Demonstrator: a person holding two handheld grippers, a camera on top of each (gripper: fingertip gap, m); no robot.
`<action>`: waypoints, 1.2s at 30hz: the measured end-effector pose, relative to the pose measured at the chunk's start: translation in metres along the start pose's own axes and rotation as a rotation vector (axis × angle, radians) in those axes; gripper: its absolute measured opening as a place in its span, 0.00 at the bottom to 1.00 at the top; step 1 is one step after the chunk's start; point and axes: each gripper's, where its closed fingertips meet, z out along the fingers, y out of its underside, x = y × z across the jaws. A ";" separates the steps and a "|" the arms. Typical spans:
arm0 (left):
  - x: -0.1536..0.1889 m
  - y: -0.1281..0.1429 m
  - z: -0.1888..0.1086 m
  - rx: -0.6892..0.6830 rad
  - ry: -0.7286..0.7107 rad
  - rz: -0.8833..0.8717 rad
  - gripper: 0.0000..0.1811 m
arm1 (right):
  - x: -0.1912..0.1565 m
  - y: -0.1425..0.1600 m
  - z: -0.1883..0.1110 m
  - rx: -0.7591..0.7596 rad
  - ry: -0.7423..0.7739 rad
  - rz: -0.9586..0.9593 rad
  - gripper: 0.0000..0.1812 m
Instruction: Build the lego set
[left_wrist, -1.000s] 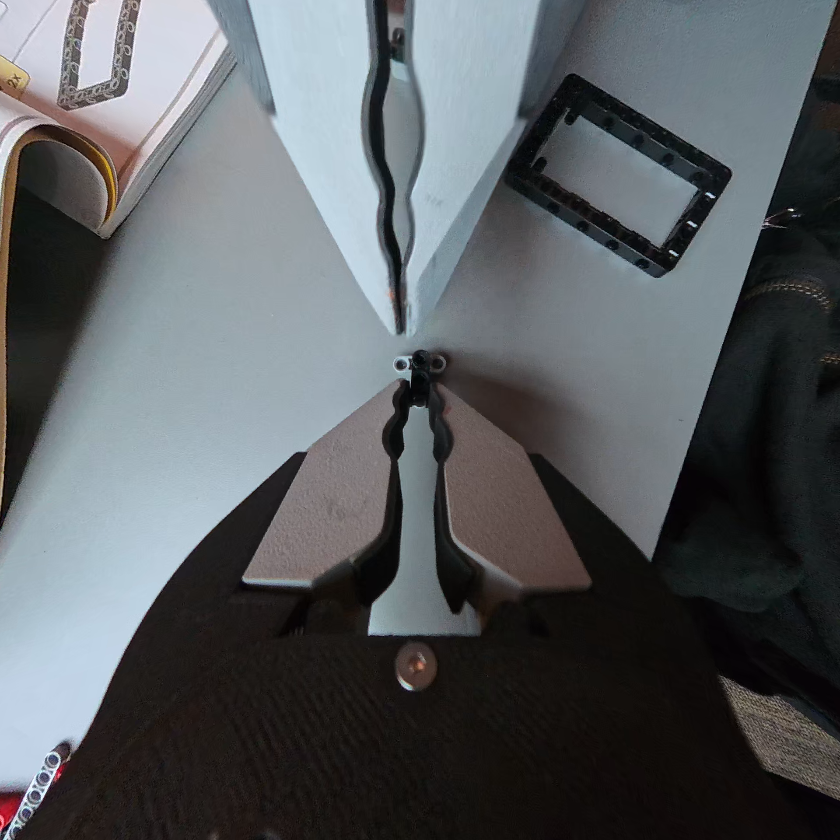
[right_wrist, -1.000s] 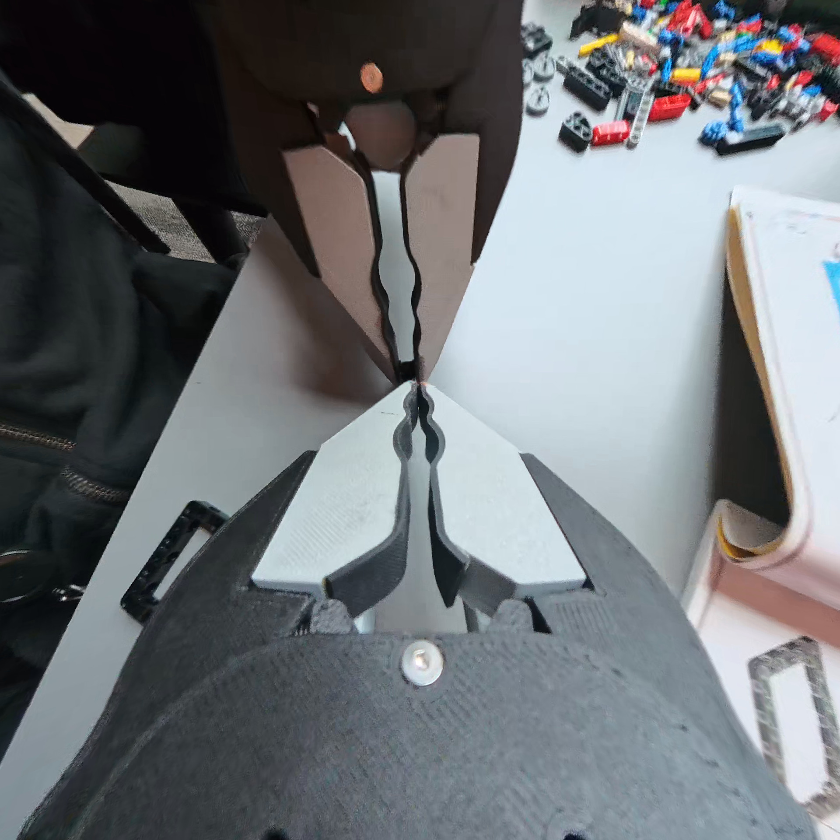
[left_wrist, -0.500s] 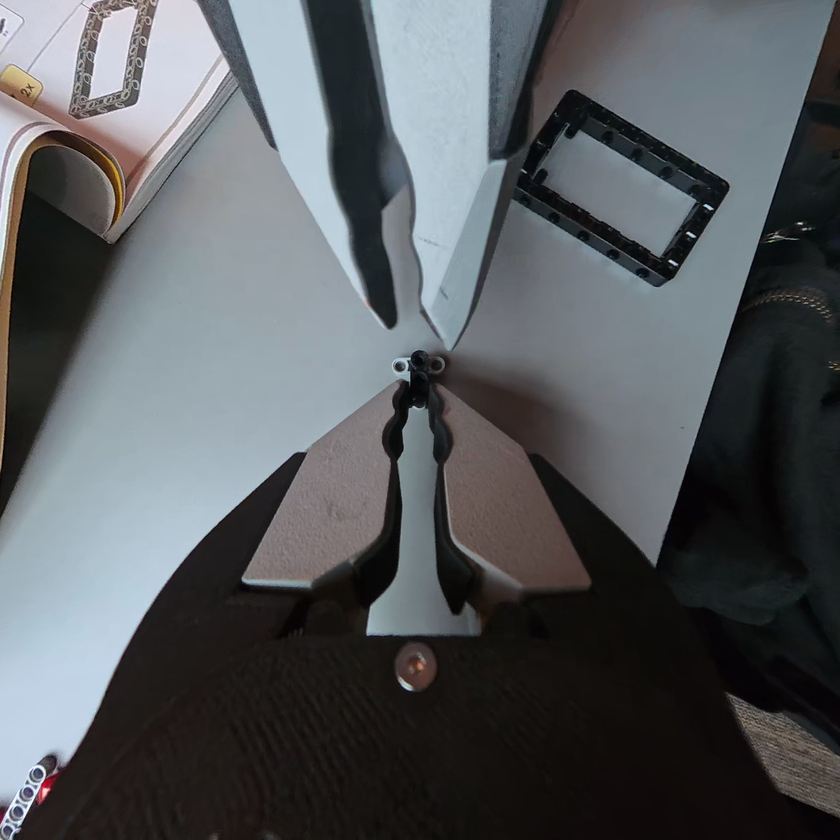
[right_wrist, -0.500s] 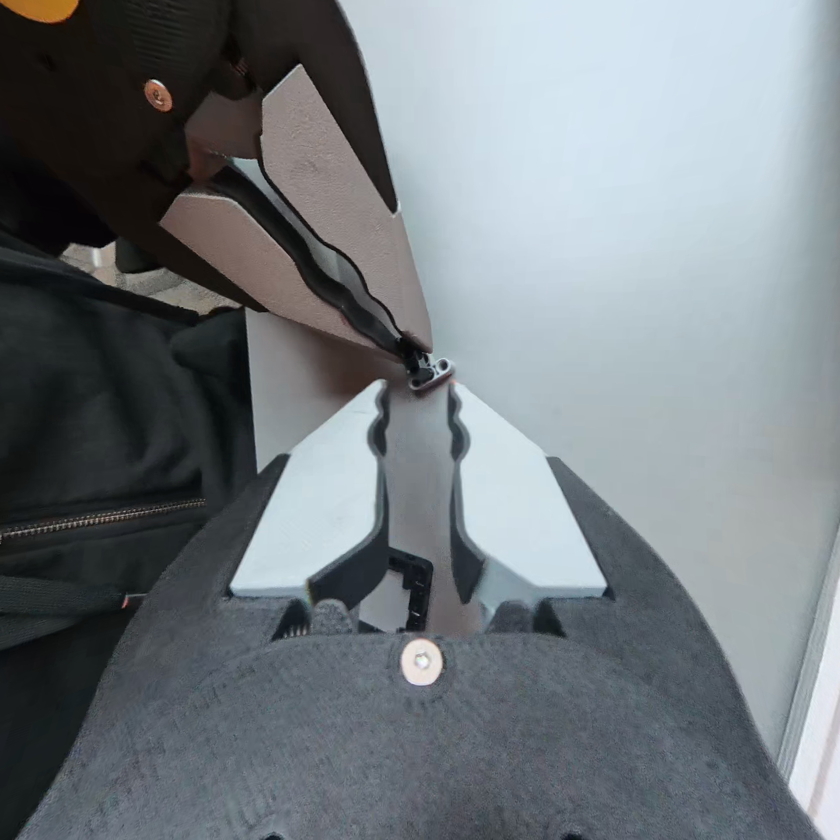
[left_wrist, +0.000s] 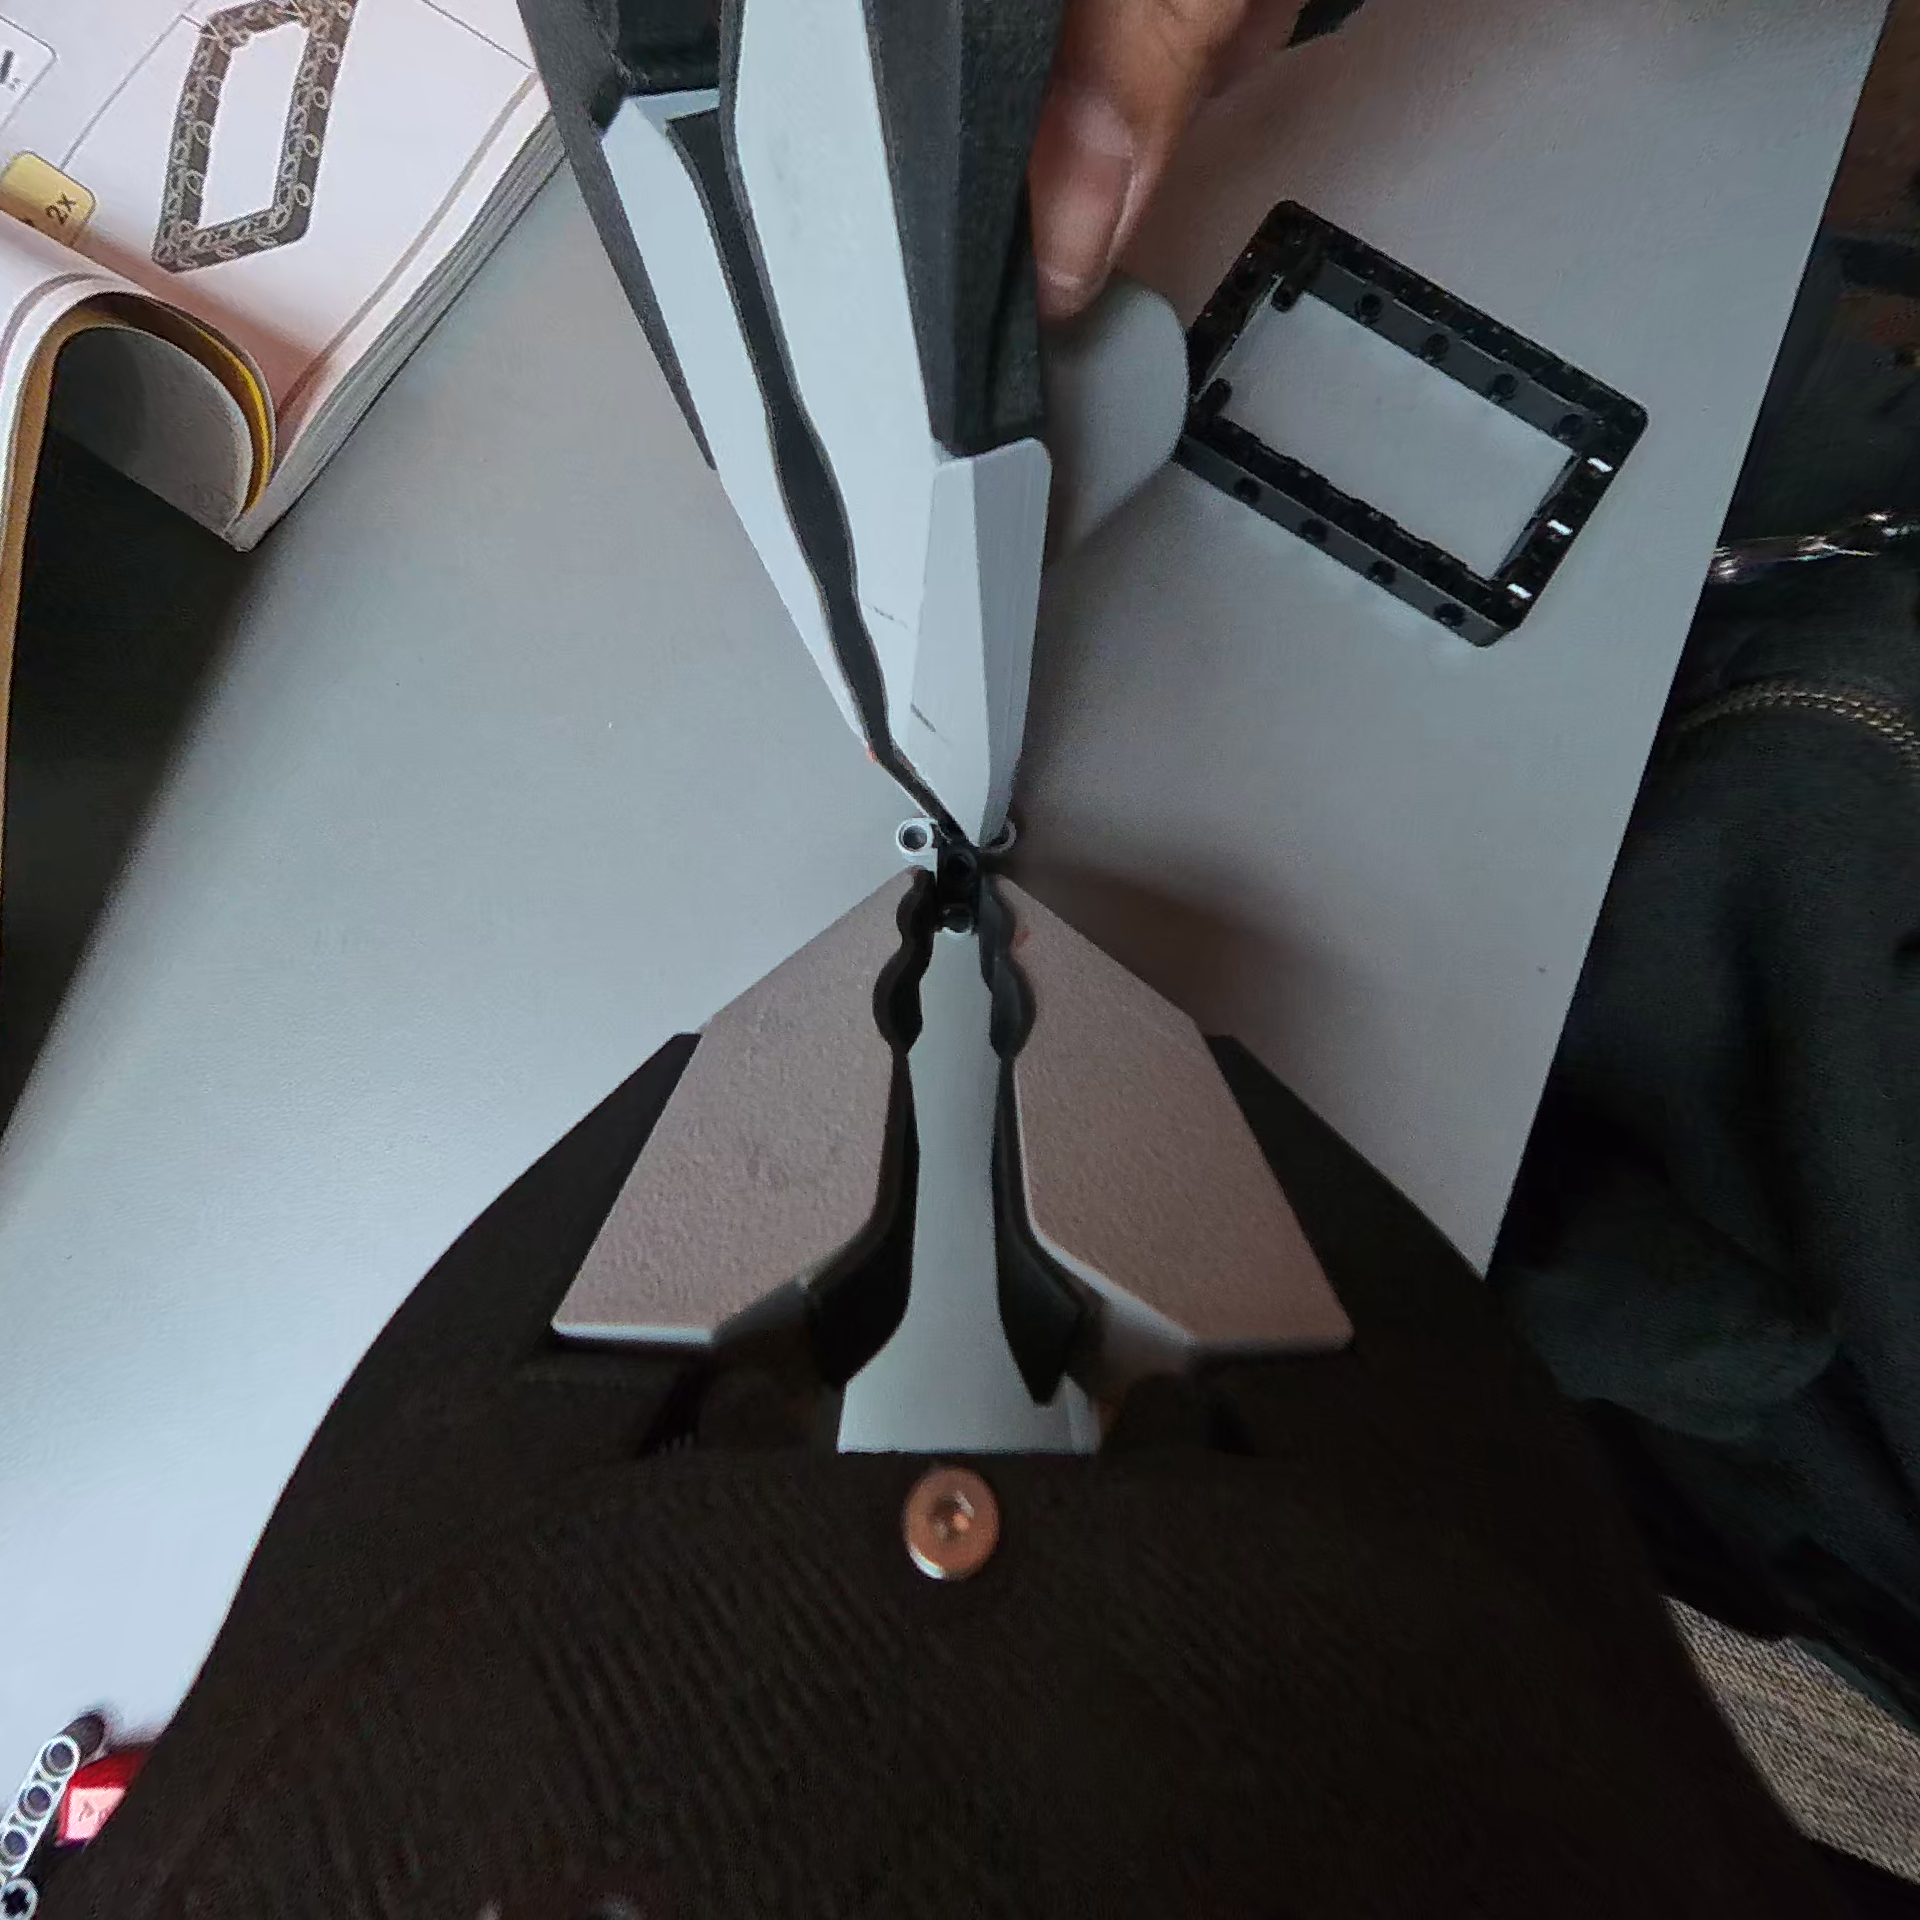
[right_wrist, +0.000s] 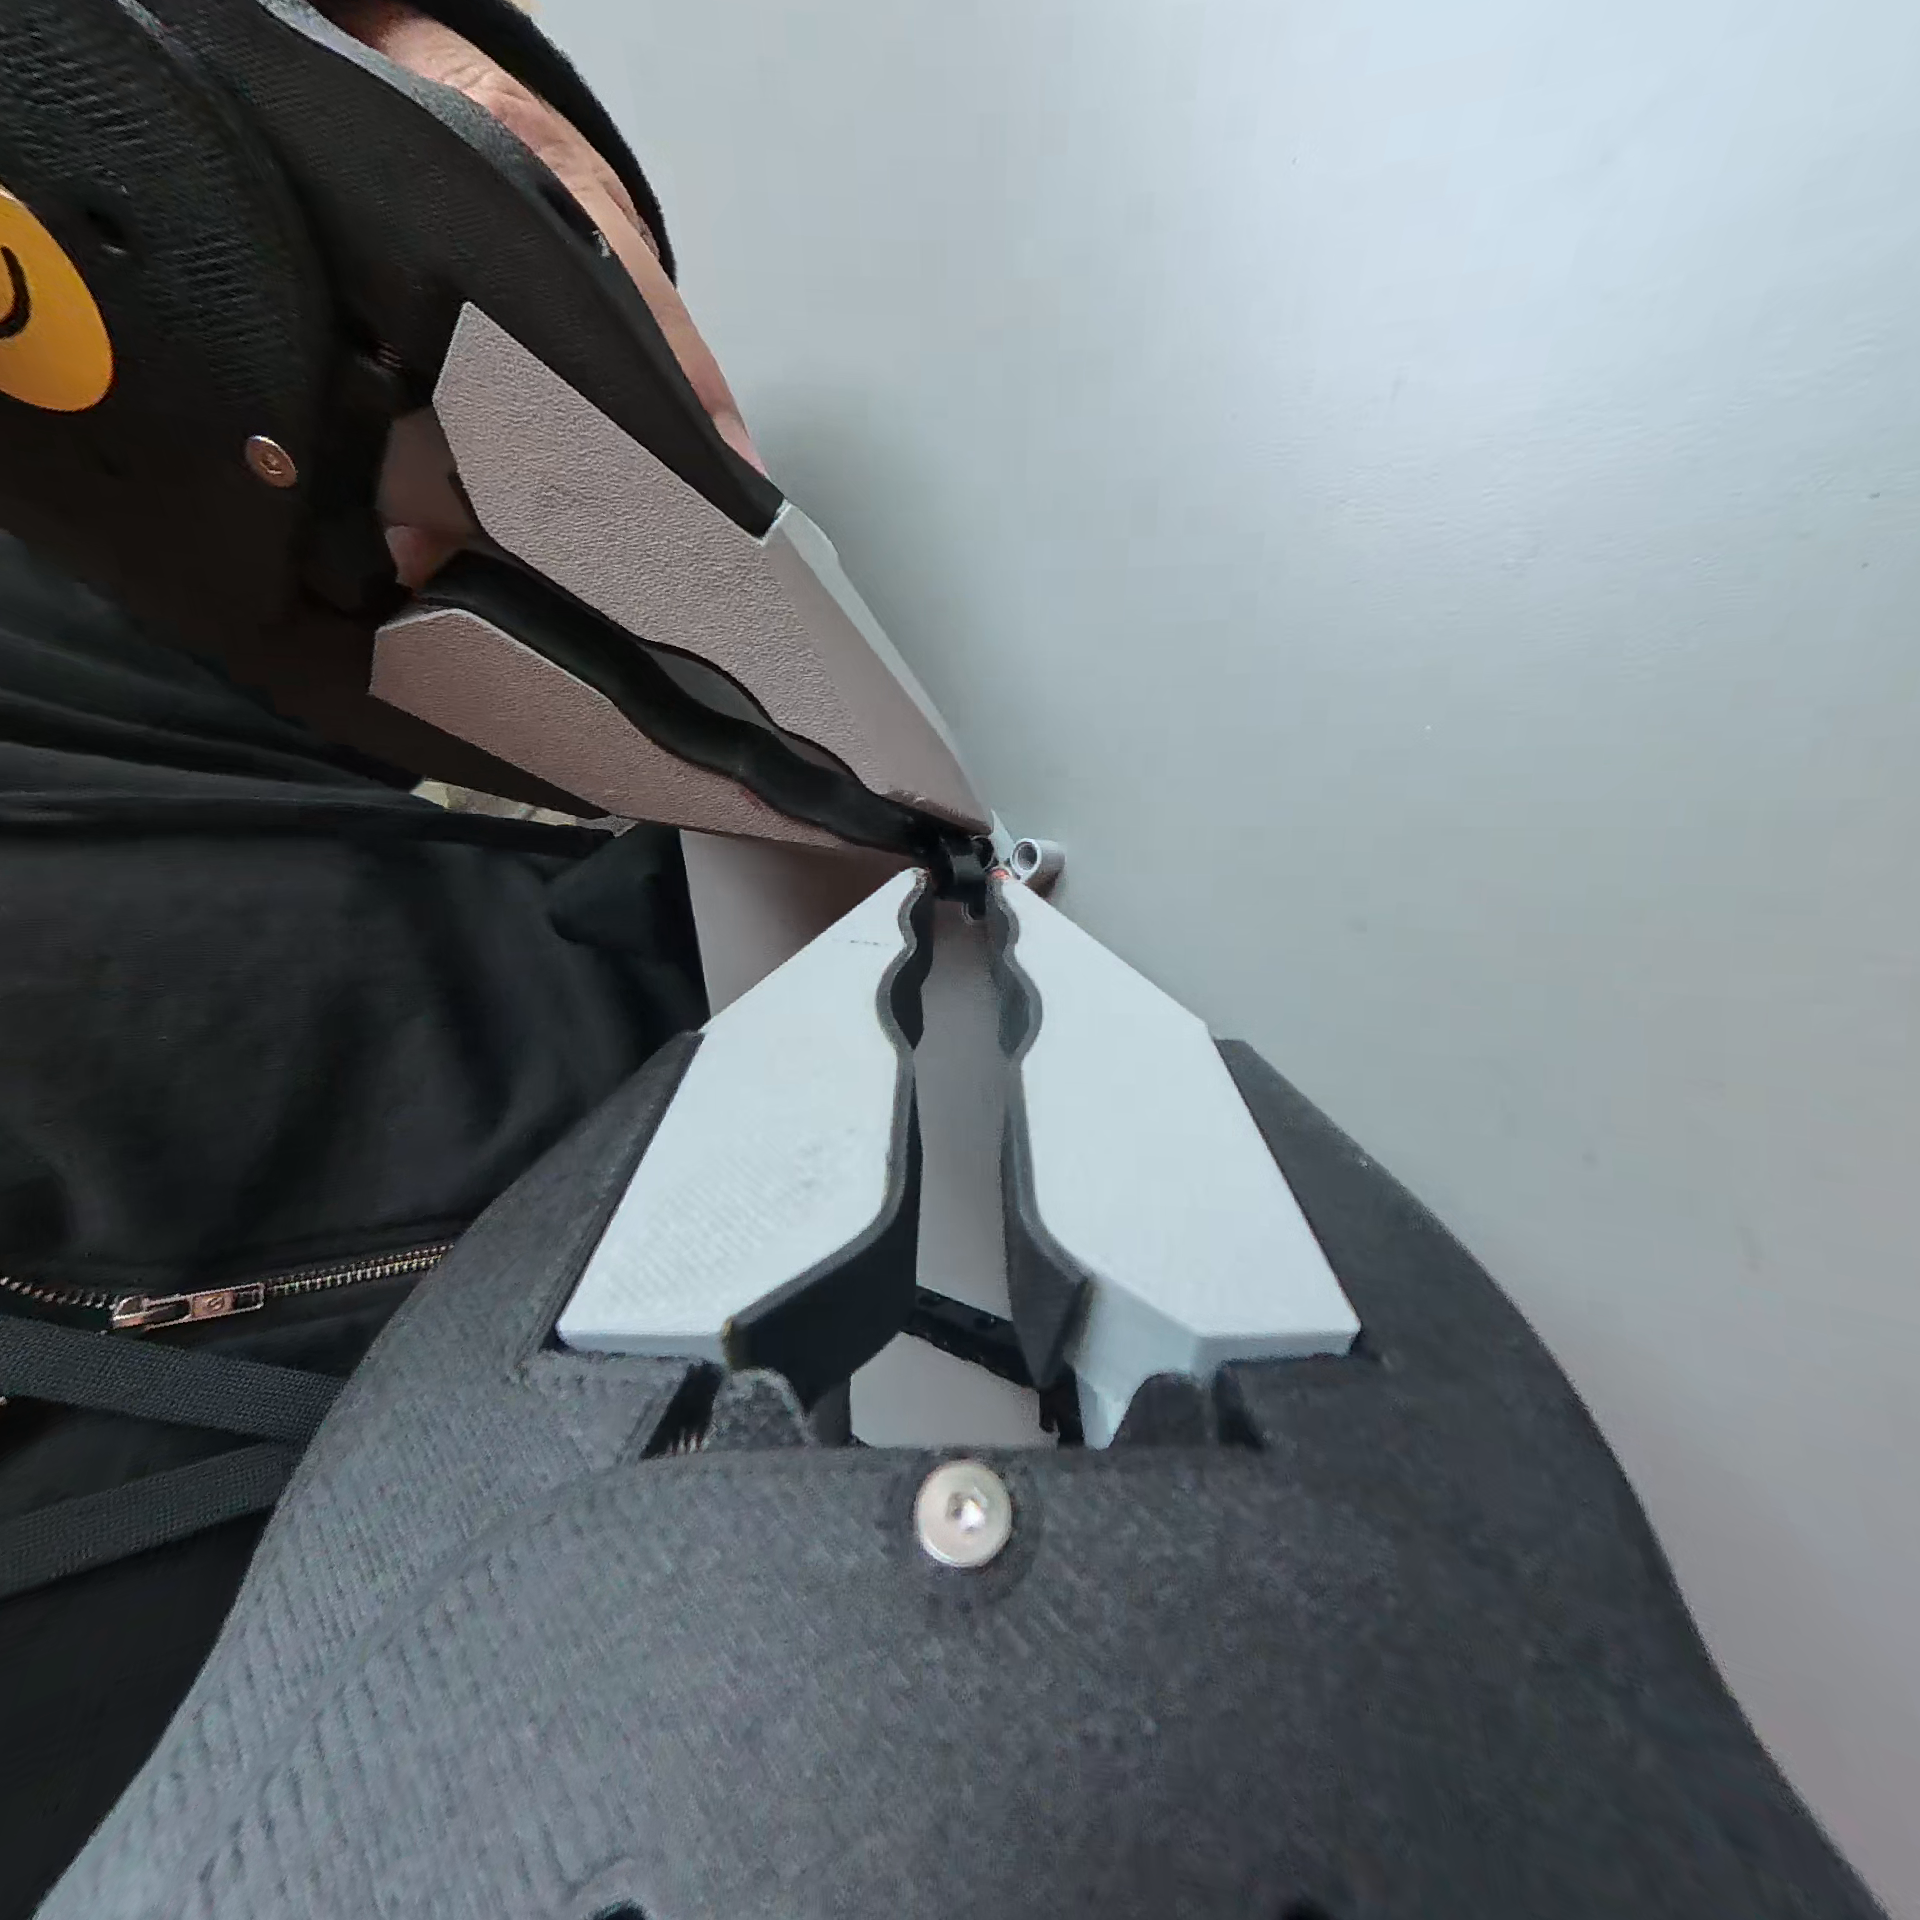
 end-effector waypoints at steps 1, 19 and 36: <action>0.000 0.000 0.000 0.001 0.001 0.002 0.03 | 0.000 0.000 0.000 -0.001 -0.012 0.010 0.04; 0.000 -0.001 0.000 -0.002 0.017 0.000 0.03 | 0.001 -0.002 -0.004 0.032 -0.159 0.084 0.01; 0.005 -0.001 0.000 -0.021 0.041 -0.014 0.03 | -0.003 0.000 -0.002 0.092 -0.242 0.039 0.02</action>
